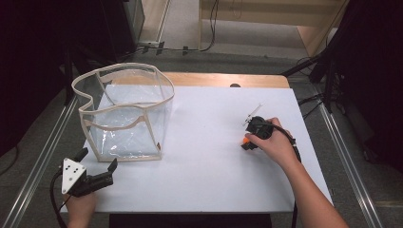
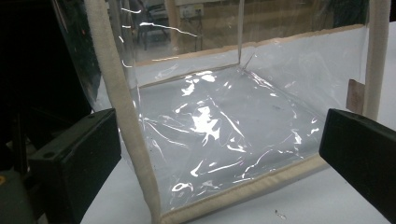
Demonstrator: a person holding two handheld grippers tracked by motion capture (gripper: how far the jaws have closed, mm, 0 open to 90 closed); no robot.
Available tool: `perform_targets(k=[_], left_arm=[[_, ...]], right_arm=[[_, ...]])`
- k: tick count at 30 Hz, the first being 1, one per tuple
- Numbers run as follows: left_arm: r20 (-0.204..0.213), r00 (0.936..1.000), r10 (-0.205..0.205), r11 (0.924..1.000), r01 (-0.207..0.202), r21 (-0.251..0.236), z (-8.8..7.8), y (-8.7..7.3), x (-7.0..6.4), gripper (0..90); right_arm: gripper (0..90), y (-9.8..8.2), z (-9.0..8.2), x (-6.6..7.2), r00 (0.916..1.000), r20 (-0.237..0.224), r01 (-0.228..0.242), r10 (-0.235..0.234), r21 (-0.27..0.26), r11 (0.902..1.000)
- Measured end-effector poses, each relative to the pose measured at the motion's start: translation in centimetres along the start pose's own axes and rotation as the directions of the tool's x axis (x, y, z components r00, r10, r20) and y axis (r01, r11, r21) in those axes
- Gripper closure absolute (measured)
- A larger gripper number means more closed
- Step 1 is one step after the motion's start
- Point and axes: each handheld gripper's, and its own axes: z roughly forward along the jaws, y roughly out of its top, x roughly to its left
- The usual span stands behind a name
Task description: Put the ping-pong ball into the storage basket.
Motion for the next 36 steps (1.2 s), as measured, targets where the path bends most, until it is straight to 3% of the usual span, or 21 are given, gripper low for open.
perform_targets(k=[15, 36], left_arm=[[0.001, 1.0, 0.002, 1.0, -0.002, 0.001, 0.0, 0.0, 0.0, 0.0], [0.003, 1.0, 0.001, 1.0, -0.001, 0.0, 0.0, 0.0, 0.0, 0.0]], right_arm=[[47.4, 0.6, -0.7, 0.2, 0.9983, -0.048, 0.034, -0.034, -0.001, 0.9994], [47.4, 2.6, -1.6, 1.3, 0.9932, -0.072, 0.091, -0.091, -0.01, 0.9958]])
